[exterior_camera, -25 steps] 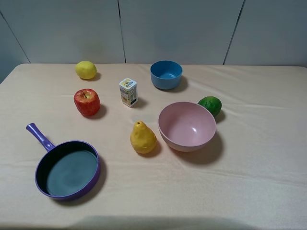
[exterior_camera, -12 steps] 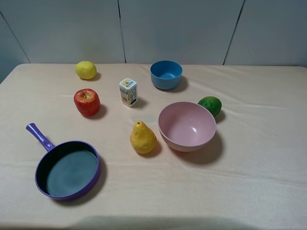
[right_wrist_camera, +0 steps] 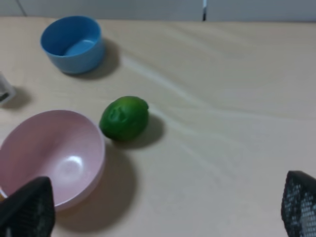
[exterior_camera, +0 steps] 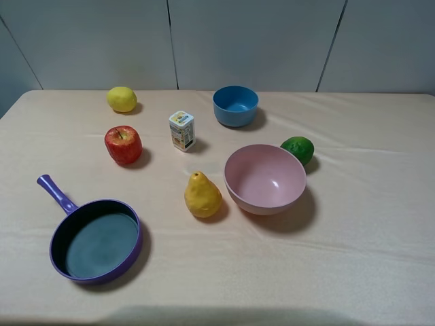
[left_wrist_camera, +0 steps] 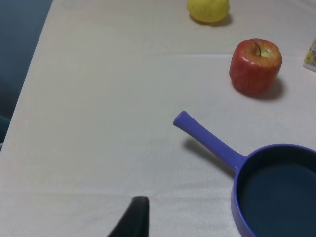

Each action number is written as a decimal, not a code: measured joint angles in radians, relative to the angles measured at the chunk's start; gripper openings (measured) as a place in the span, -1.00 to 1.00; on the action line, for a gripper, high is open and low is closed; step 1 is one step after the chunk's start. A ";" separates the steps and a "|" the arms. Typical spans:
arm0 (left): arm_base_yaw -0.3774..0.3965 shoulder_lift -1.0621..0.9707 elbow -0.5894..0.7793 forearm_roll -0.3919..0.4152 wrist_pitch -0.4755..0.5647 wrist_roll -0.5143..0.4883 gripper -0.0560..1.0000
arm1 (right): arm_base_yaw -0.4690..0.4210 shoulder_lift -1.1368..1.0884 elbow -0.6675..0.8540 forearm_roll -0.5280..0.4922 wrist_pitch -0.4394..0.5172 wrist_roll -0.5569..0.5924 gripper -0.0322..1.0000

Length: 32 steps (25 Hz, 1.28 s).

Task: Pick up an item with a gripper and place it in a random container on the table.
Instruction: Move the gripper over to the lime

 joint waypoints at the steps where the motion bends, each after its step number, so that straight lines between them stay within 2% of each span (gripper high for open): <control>1: 0.000 0.000 0.000 0.000 0.000 0.000 0.94 | 0.000 0.023 -0.009 0.011 0.000 -0.010 0.41; 10: 0.000 0.000 0.000 0.000 0.000 0.000 0.94 | 0.000 0.239 -0.099 0.067 0.008 -0.026 0.41; 19: 0.000 0.000 0.000 0.000 0.000 0.000 0.94 | 0.000 0.452 -0.232 0.076 0.091 -0.030 0.41; 24: 0.000 0.000 0.000 0.000 0.000 0.000 0.94 | 0.005 0.561 -0.287 0.083 0.106 -0.030 0.41; 27: 0.000 0.000 0.000 0.000 0.000 0.000 0.94 | 0.050 0.620 -0.313 0.065 0.107 -0.011 0.41; 32: 0.000 0.000 0.000 0.000 0.000 0.000 0.94 | 0.168 0.719 -0.358 -0.040 0.100 0.117 0.41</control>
